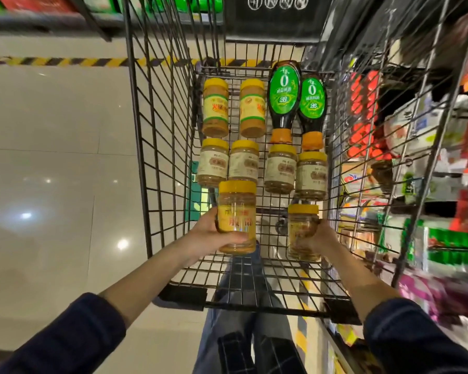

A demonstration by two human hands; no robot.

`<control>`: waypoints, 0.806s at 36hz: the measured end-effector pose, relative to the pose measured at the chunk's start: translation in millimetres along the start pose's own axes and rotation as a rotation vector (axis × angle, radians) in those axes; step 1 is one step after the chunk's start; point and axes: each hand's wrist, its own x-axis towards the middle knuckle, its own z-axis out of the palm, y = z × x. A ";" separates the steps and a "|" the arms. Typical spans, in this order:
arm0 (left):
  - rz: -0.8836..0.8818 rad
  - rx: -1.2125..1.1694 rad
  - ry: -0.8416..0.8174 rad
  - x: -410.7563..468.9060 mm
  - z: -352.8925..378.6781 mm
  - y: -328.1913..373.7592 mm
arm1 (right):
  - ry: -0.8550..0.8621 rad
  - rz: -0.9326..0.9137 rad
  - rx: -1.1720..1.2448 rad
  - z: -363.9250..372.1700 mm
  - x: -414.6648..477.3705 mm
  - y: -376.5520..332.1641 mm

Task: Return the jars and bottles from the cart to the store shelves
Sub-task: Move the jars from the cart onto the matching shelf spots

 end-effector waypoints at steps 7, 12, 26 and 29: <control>0.016 0.000 0.057 -6.6 1.1 6.3 | 0.025 0.004 0.046 -6.4 -16.3 -2.6; 0.070 0.025 0.056 -25.3 3.4 15.2 | -0.069 -0.079 0.286 -16.2 -40.3 -6.8; 0.354 0.107 0.071 -130.8 18.2 76.1 | -0.072 -0.525 0.502 -92.3 -180.0 -31.8; 0.477 0.110 0.104 -159.4 25.8 95.7 | -0.008 -0.638 0.564 -116.8 -214.7 -36.3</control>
